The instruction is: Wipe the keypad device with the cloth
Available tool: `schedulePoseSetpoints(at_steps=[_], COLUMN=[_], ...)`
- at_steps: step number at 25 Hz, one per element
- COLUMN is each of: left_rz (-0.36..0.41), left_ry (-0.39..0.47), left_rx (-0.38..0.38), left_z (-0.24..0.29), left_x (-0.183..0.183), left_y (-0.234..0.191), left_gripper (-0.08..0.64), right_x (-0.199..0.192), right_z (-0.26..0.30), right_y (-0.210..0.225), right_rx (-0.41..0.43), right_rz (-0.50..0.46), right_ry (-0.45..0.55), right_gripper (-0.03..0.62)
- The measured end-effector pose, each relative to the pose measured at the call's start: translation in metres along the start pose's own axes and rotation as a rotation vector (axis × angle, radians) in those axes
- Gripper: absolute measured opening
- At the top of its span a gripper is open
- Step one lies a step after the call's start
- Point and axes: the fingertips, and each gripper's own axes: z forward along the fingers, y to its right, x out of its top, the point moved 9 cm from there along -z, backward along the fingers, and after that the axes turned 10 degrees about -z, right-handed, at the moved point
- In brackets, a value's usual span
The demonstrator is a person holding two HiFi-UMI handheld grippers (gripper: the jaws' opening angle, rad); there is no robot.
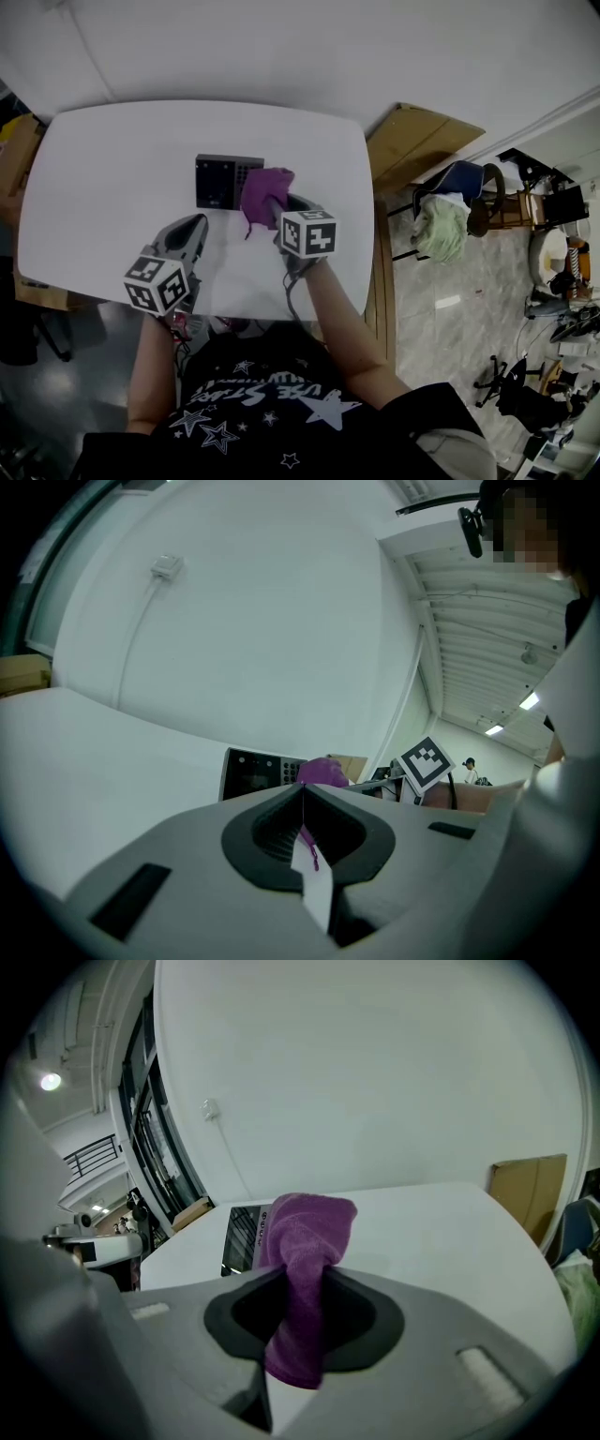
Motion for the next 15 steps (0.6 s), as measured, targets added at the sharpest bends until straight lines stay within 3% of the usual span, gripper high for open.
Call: schedulePoseSetpoints(at_steps=[15], left_rz=[0.04], left_ry=[0.012], left_rx=[-0.062], left_z=[-0.024], left_x=[-0.001], left_y=[0.015], left_gripper=[0.009], right_x=[-0.001], right_z=[-0.041], right_y=[-0.018], right_rx=[-0.067], right_rz=[0.002], right_ry=[0.066], right_gripper=[0.098])
